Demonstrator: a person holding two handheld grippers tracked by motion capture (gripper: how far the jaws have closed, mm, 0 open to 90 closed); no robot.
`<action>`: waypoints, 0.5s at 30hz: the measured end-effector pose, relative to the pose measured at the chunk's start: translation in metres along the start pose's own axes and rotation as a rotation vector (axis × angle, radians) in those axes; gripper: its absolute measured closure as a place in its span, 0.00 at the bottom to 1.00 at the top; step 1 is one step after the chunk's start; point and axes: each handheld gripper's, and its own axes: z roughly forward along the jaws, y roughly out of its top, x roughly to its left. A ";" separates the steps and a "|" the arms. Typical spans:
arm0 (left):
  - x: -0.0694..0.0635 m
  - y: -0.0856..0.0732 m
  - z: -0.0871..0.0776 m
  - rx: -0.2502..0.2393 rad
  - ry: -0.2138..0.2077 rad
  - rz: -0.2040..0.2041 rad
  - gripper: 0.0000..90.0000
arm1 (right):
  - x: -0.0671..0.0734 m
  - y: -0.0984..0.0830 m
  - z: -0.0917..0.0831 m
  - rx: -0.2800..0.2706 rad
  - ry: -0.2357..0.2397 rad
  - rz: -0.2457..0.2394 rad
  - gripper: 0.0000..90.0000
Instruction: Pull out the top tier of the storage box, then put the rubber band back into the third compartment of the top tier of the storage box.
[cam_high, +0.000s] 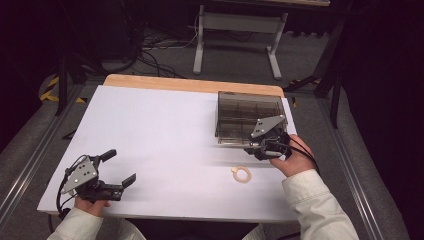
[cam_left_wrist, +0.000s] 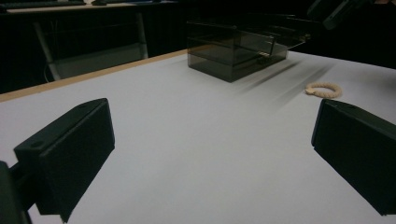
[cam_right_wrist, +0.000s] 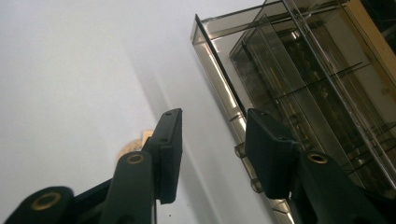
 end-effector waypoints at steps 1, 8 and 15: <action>-0.001 0.000 0.000 0.000 -0.003 -0.009 0.00 | 0.002 0.001 -0.001 0.000 -0.002 -0.002 0.65; 0.000 0.000 0.001 0.000 -0.004 0.001 0.00 | 0.014 0.000 -0.005 -0.039 0.017 0.021 0.65; 0.000 0.000 0.001 -0.001 -0.004 -0.009 0.00 | 0.025 -0.003 -0.003 -0.047 0.035 0.027 0.62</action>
